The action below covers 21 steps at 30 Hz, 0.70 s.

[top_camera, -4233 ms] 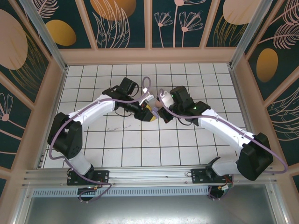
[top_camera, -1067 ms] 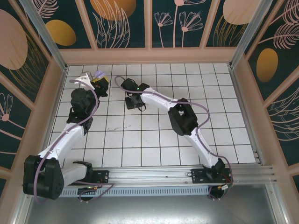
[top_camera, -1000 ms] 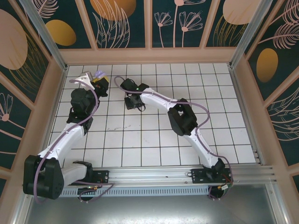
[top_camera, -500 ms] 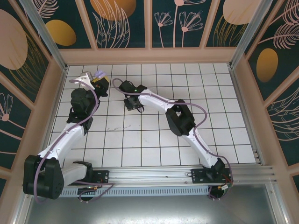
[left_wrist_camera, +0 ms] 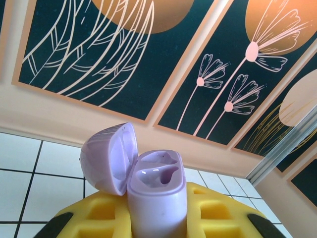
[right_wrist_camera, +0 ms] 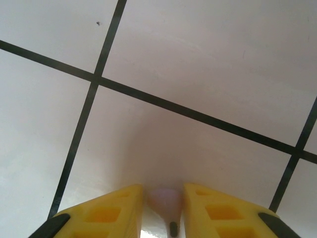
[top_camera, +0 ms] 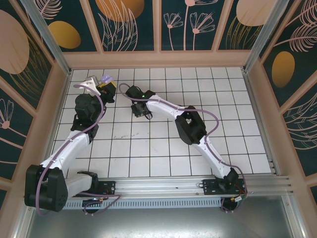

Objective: Insert wireless bluetooth earbuds into charging case

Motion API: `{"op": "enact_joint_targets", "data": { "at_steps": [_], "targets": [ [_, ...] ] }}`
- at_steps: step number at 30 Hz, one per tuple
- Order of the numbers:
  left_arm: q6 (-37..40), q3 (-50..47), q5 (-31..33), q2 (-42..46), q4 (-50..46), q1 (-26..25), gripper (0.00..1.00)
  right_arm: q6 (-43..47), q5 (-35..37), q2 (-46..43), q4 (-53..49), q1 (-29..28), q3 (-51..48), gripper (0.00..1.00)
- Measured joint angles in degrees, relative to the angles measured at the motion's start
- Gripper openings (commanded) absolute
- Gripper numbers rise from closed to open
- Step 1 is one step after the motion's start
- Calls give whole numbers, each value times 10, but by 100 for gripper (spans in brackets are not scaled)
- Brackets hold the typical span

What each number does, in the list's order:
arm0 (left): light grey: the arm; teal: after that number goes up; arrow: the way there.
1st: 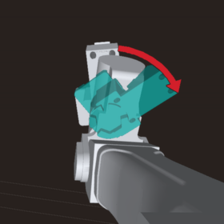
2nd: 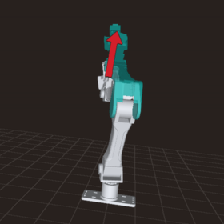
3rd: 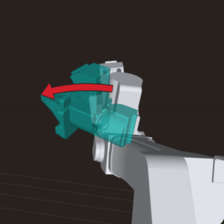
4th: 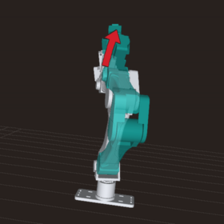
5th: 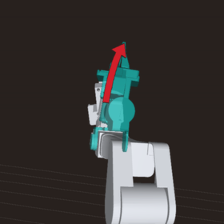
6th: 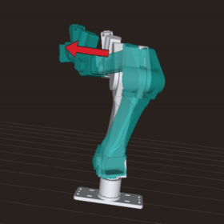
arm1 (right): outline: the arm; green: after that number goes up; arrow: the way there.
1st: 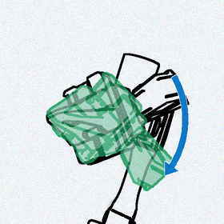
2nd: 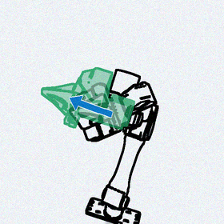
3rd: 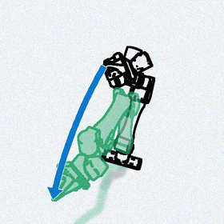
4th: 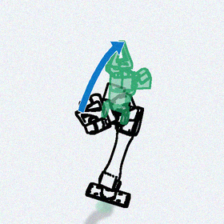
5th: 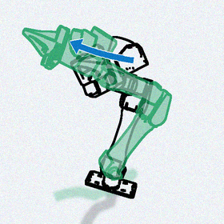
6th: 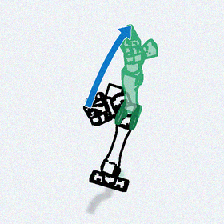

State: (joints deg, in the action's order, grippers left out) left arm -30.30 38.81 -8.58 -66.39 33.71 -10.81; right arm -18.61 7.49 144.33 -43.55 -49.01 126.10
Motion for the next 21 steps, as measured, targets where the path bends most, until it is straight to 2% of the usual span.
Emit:
{"op": "enact_joint_targets", "data": {
  "at_steps": [7, 16, 21],
  "targets": [
    [0, 0, -8, 0, 0, 0, 0, 0, 2, 0, 0, 0, 2, 13],
    [3, 0, -51, 0, -1, 0, 0, 1, 2, -10, 5, 4, -4, 11],
    [15, 0, -69, 0, -1, 0, 0, 2, 4, -65, 15, 12, -30, 10]
  ]
}}
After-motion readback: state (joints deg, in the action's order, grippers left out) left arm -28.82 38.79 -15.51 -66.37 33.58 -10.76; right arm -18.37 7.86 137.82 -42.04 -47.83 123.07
